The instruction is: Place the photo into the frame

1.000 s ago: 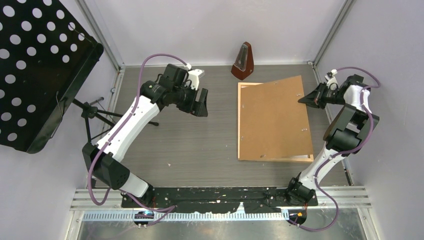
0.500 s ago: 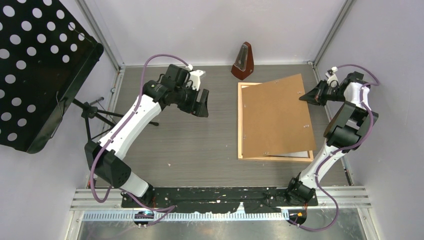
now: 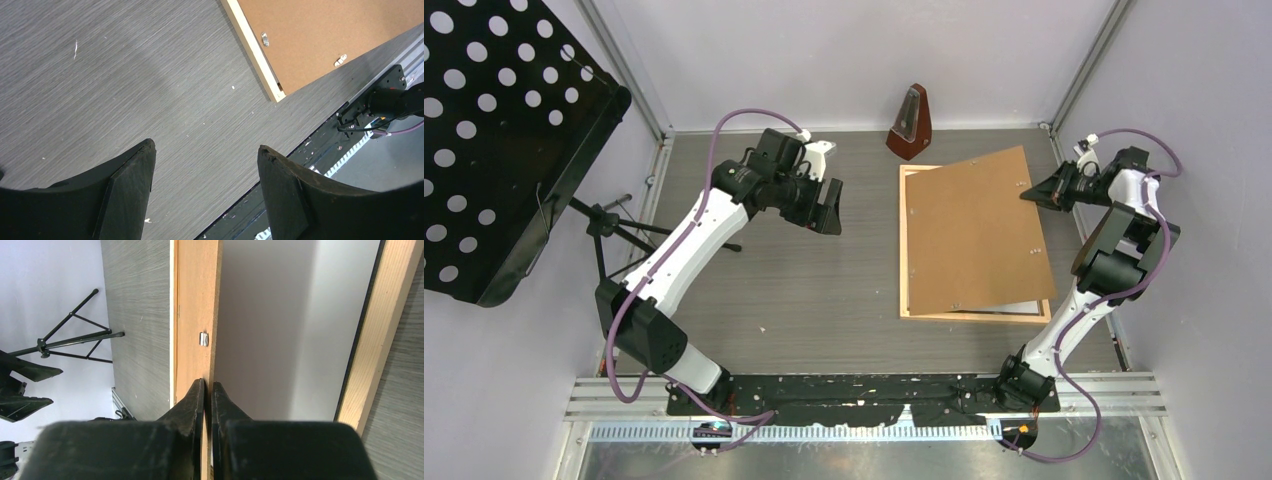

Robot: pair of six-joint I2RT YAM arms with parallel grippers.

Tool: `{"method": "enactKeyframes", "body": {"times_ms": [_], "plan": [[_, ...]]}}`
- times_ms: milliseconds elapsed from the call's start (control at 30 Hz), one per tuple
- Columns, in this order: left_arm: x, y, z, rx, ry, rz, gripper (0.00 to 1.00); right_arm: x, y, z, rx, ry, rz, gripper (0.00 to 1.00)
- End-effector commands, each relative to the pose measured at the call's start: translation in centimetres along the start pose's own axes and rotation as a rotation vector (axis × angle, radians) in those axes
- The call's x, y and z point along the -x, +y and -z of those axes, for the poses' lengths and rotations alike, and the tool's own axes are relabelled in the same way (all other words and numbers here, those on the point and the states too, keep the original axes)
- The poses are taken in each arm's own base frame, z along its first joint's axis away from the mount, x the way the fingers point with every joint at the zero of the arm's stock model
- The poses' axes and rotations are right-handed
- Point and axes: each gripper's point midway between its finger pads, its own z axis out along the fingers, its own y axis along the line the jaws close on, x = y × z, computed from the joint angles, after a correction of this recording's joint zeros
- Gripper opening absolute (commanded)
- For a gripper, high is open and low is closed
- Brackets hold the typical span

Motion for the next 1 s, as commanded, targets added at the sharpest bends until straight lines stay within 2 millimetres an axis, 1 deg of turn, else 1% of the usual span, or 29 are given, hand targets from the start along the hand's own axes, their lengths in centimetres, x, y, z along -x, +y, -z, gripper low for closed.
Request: {"method": "enactKeyframes", "body": {"times_ms": [0,267,433,700,967], "plan": [[1.0,-0.2,0.0,-0.021,-0.04,-0.032,0.73,1.9,0.0,0.3,-0.015,-0.078,0.152,0.06],[0.9,-0.2,0.1,-0.019,-0.043,-0.036,0.73,2.6,0.8,0.3,0.029,-0.119,0.182,0.06],[0.9,-0.2,0.0,-0.019,-0.043,-0.036,0.73,2.5,1.1,0.2,0.062,-0.122,0.197,0.06],[0.8,-0.1,-0.1,-0.02,-0.038,-0.035,0.73,2.0,0.7,0.4,0.08,-0.127,0.192,0.06],[0.9,-0.1,-0.3,-0.02,-0.035,-0.035,0.73,1.8,0.5,1.6,0.1,-0.169,0.196,0.06]]}}
